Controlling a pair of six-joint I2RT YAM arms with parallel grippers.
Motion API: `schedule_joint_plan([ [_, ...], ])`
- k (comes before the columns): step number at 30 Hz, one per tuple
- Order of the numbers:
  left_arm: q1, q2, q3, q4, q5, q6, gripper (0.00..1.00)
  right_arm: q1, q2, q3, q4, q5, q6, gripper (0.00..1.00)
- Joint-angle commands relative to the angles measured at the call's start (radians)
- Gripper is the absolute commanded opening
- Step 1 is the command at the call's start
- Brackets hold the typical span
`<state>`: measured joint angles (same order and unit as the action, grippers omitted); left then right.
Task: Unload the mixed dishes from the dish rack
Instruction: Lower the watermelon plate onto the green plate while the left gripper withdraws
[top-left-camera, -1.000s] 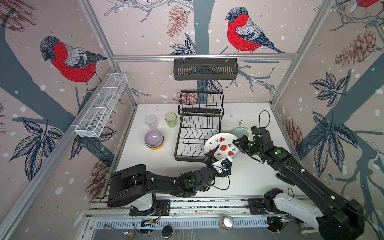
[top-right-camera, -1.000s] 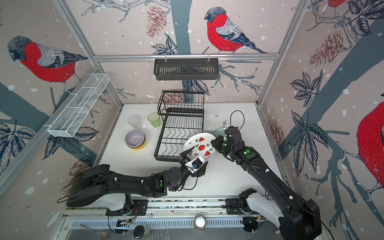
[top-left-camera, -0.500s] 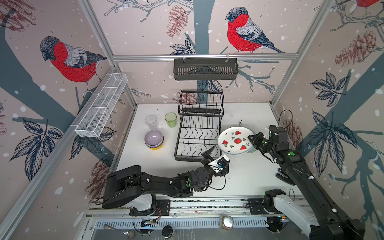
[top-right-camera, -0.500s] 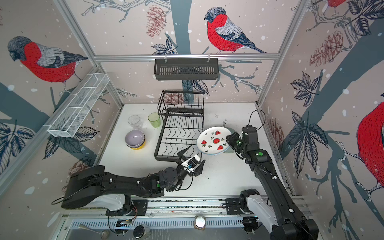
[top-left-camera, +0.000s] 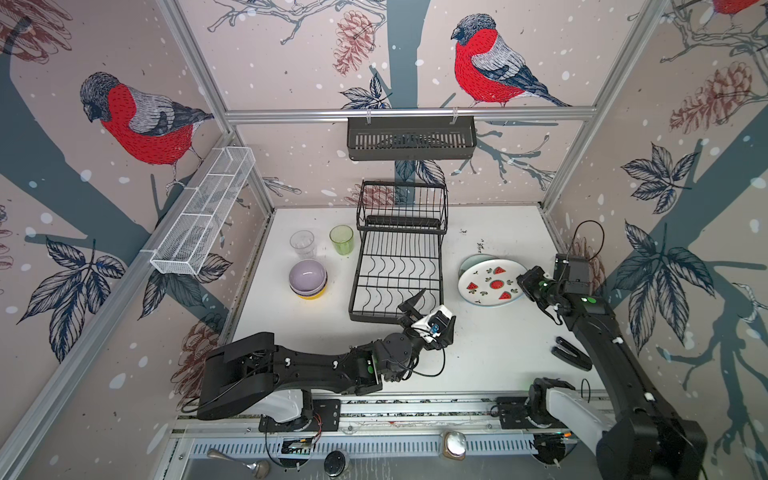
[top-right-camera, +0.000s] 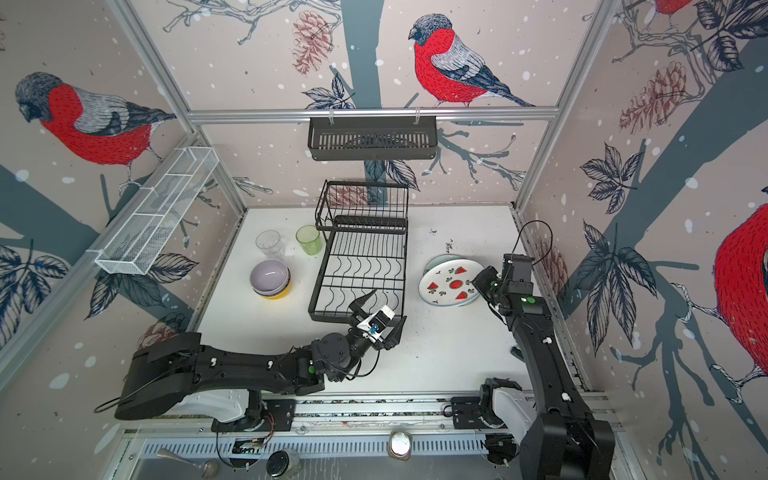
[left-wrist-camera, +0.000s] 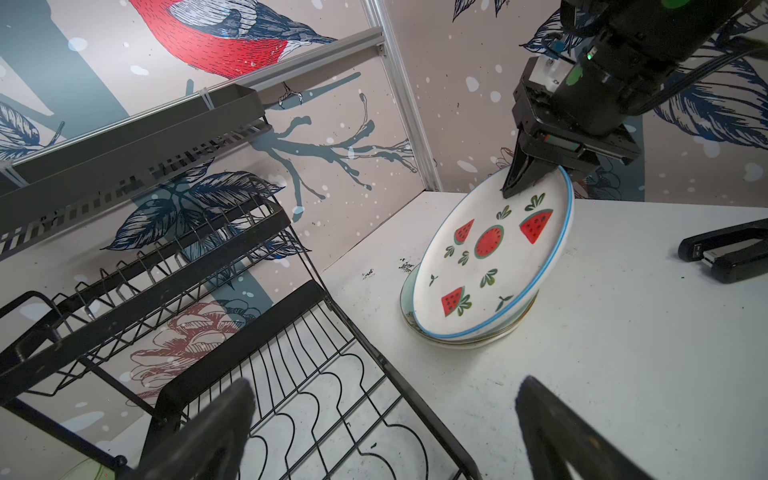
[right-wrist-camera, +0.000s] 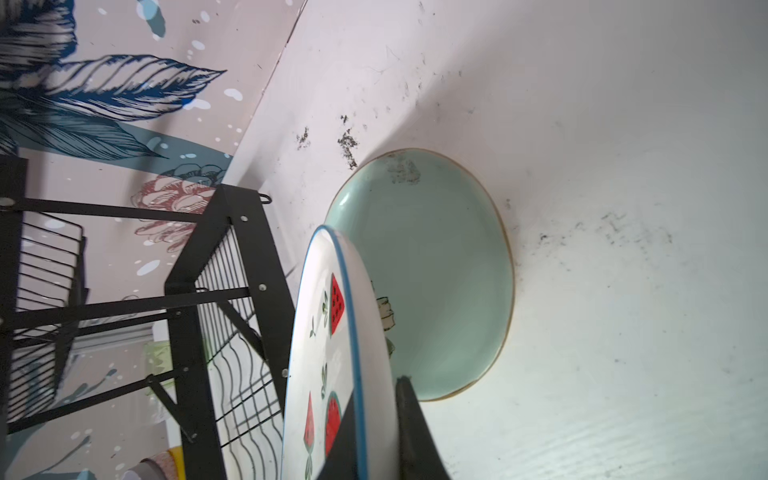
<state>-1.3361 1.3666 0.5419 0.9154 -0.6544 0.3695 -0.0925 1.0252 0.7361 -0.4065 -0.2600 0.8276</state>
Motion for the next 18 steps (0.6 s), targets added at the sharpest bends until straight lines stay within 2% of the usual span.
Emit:
schedule_joint_plan([
  [1, 0.006, -0.018, -0.008, 0.051, 0.01, -0.016, 0.98, -0.021, 0.045, 0.001, 0.096, 0.001, -0.056, 0.0],
  [7, 0.02, -0.035, -0.02, 0.052, 0.02, -0.029, 0.98, -0.044, 0.173, 0.03, 0.092, -0.022, -0.096, 0.0],
  [18, 0.031, -0.036, -0.035, 0.075, 0.025, -0.031, 0.98, -0.047, 0.223, 0.008, 0.138, 0.027, -0.104, 0.02],
])
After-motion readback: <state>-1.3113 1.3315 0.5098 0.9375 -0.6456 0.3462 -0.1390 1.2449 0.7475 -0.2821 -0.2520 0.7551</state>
